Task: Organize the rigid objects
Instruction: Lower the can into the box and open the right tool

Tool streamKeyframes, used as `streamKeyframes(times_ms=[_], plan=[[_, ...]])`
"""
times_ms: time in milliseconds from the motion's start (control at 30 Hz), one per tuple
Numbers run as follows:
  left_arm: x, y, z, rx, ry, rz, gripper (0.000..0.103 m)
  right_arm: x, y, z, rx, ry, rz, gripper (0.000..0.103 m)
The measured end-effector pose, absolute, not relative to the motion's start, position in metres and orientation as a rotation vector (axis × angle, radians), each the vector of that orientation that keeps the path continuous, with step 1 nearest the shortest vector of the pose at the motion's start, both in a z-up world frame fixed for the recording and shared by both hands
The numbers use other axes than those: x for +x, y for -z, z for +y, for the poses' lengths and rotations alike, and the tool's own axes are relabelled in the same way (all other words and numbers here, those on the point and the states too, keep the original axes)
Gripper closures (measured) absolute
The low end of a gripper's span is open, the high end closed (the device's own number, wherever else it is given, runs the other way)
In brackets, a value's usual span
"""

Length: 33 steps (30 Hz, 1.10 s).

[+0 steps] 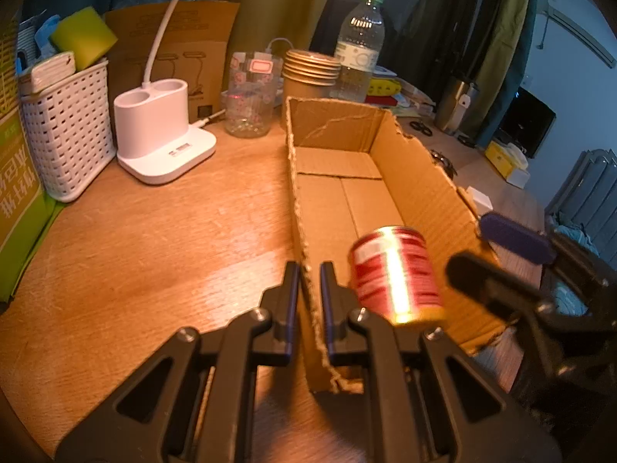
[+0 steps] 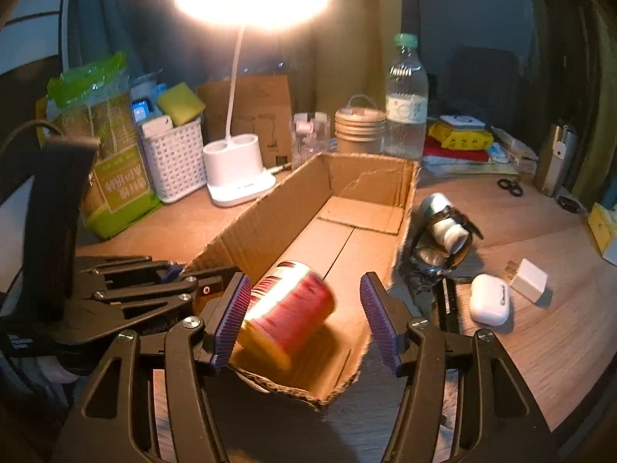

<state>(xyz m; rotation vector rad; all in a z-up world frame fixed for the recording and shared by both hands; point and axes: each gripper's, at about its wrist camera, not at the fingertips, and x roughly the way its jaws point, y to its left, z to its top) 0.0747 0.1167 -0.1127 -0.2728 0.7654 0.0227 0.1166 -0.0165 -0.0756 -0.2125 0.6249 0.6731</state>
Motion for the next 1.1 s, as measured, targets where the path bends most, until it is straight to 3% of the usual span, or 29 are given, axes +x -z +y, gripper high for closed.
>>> streamKeyframes(times_ms=[667,1100], plan=[[0.076,0.113,0.116,-0.268,-0.023,0.764,0.091,0.128,0.046,-0.074,-0.120,-0.543,0.547,0.041],[0.076,0.113,0.115,-0.263,-0.023,0.763,0.091,0.150,0.059,-0.116,-0.093,-0.415,0.571,0.041]])
